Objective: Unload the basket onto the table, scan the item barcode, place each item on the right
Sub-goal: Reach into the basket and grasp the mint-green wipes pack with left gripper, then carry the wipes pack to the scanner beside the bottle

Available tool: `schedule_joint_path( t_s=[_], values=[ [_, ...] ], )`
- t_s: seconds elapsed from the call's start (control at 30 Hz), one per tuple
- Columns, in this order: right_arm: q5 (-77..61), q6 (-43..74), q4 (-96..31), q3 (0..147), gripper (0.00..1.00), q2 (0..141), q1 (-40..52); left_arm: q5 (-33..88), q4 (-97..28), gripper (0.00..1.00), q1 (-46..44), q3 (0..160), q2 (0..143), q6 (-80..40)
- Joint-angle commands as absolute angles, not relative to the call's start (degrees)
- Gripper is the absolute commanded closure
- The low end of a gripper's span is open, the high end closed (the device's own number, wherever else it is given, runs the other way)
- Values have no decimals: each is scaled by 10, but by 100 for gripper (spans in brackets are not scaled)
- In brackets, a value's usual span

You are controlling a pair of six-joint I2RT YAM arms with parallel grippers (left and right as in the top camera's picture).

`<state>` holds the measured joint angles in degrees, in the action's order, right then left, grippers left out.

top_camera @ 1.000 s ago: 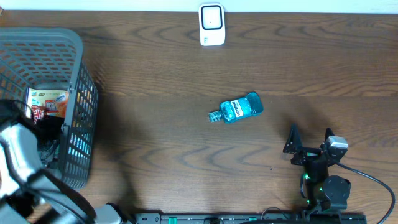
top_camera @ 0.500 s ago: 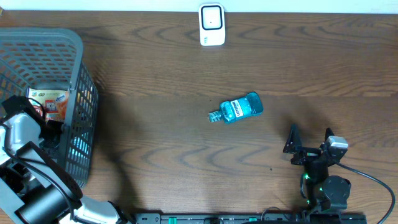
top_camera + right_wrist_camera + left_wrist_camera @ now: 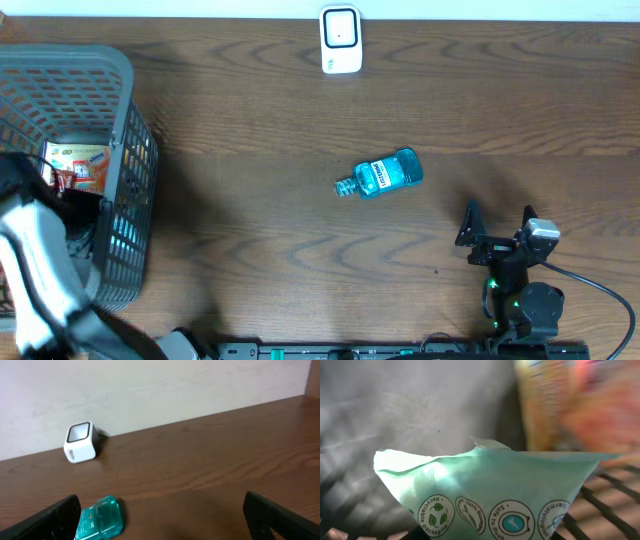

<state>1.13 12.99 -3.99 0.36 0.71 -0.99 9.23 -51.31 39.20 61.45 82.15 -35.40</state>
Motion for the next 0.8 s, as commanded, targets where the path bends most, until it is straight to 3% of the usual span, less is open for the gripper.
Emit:
schedule_joint_path(
  t_s=[0.0, 0.47, 0.77],
  values=[
    [14, 131, -41, 3, 1, 4, -11, 114, -518, 64, 389, 622, 740, -374],
    [14, 131, -41, 3, 1, 4, -11, 120, -491, 64, 389, 622, 478, -410],
    [14, 131, -41, 3, 1, 4, -11, 91, -482, 63, 389, 622, 455, -408]
  ],
)
